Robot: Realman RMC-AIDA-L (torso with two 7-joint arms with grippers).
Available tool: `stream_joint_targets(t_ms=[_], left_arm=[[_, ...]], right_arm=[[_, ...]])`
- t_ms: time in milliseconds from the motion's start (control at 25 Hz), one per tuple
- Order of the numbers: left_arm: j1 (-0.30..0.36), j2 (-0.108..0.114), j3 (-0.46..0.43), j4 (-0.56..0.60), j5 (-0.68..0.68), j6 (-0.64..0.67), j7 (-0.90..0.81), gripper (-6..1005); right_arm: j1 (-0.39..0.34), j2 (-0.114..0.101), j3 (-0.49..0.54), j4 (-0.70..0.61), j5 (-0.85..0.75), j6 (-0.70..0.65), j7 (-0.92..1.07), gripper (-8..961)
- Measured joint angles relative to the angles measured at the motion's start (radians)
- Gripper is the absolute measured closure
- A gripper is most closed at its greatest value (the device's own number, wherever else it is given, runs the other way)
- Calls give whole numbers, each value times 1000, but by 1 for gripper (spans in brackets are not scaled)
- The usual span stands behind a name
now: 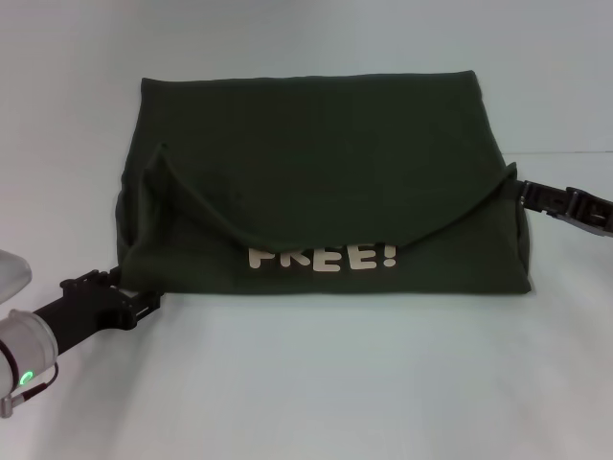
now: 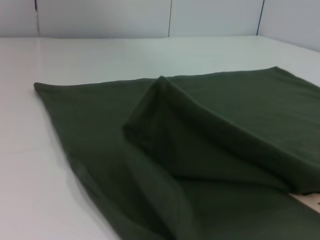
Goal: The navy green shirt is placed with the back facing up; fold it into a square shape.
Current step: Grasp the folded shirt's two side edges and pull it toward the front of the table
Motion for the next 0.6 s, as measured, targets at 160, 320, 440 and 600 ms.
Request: stream_joint_targets(t_ms=[160, 320, 440, 600], left_arm=[[-2, 0, -3, 0, -6, -36, 22, 430], [-5, 0, -2, 0, -8, -48, 23, 572], [-7, 0, -1, 0, -6, -48, 23, 655], [-9, 1, -1, 0, -3, -49, 21, 752]], right_arm=[[0, 2, 0, 0, 0, 0, -1, 271], [-1, 4, 0, 0, 0, 0, -8, 271], [-3, 5, 0, 0, 0, 0, -8, 272], [-7, 6, 0, 0, 0, -1, -8, 272]])
